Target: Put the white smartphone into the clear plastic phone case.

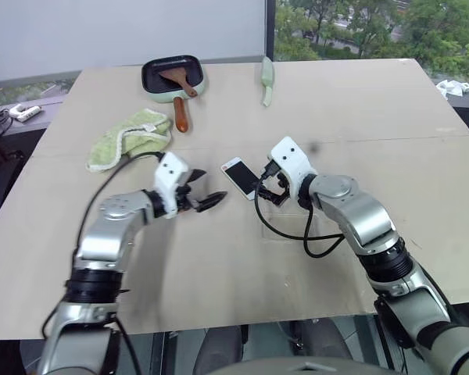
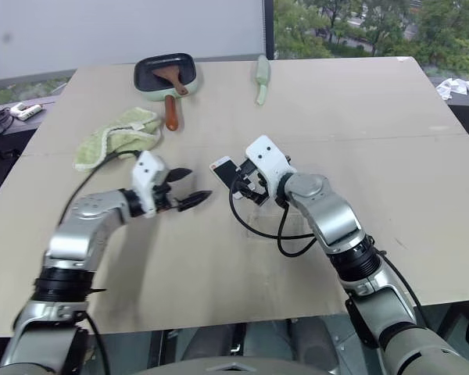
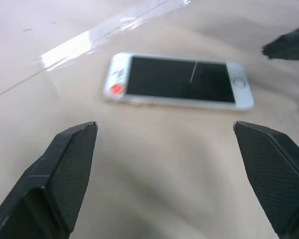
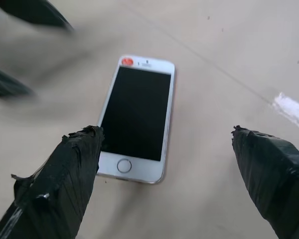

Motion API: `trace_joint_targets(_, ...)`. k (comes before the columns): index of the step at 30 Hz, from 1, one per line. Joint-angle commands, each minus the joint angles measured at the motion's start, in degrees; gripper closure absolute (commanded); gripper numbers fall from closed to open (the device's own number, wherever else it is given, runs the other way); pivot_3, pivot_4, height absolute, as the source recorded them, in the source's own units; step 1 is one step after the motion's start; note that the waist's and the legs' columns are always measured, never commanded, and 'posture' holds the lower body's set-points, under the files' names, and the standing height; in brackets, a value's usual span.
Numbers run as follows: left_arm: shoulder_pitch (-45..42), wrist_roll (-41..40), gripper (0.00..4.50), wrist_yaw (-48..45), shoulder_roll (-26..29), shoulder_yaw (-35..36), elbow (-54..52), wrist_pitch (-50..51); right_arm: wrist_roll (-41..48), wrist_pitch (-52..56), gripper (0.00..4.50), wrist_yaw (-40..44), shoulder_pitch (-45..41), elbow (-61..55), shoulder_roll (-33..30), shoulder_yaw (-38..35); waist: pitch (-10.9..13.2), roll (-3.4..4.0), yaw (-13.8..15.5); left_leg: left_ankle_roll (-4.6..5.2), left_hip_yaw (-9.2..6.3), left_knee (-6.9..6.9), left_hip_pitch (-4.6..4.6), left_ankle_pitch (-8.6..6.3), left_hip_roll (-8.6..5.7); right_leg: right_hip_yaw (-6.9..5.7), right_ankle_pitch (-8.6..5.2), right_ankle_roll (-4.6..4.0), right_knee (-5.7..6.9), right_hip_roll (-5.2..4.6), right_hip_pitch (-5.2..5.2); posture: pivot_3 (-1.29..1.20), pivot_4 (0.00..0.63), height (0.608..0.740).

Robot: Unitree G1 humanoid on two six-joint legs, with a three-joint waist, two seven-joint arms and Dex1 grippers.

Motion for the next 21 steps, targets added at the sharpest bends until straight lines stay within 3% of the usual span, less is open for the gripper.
trace_joint_targets(1,2.86,-5.35,0.0,-5.47,5.23,4.15,-5.08,4.41,-0.61,0.54,0.04,-1.3,-0.83,0.32,3.06,2.36,0.01,0.01,-0.01,0.0,0.01,0.0,0.0,0.0,-0.01,0.01,0.0,0.0,0.0,-0.01,0.0,0.0,0.15,0.74)
trace_joint_targets(6,6.61,-13.33,0.0,-10.55,10.66,9.73,-9.53,10.89,-1.49,1.57,0.04,-3.34,-0.93,3.68,6.63,4.05,0.02,0.02,0.2,0.0,-0.04,0.01,0.0,0.0,0.01,-0.04,0.0,0.0,0.01,-0.01,0.0,0.0,0.15,0.74)
trace_joint_targets(10,9.34,-15.28,0.0,-11.67,13.08,11.95,-12.0,11.98,-3.49,3.1,0.04,-6.46,-1.79,8.07,8.59,3.42,0.03,0.05,0.11,-0.08,-0.04,0.0,0.0,0.04,-0.01,-0.03,0.0,0.0,-0.02,-0.02,0.01,0.0,0.15,0.74)
trace_joint_targets(21,14.53,-13.47,0.0,-12.35,14.42,15.32,-13.61,5.6,-4.81,5.35,0.04,-9.73,-4.1,16.35,11.62,0.45,0.01,0.02,-0.19,-0.04,0.05,-0.08,0.18,0.01,0.03,0.06,0.03,-0.06,0.02,0.0,0.05,0.0,0.15,0.74)
